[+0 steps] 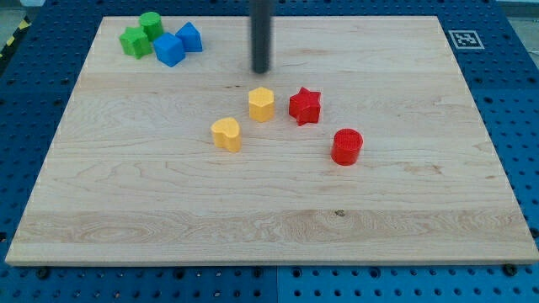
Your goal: Push the blue triangle to the center
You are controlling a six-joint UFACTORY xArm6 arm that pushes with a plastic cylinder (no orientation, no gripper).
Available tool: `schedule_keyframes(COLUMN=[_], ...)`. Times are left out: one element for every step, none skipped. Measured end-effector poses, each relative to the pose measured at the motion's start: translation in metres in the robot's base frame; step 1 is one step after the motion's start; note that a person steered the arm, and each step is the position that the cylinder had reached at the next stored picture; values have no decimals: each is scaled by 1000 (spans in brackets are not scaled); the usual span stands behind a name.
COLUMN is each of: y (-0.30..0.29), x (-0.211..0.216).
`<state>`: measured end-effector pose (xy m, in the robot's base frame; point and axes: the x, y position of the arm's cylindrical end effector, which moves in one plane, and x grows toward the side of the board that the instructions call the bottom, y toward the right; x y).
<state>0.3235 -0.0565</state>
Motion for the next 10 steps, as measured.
schedule_keyframes(y=[-87, -175, -233, -235, -235, -211, -157, -108, -76, -47], x=[5, 2, -47, -89, -89, -83, -74, -69, -69, -69])
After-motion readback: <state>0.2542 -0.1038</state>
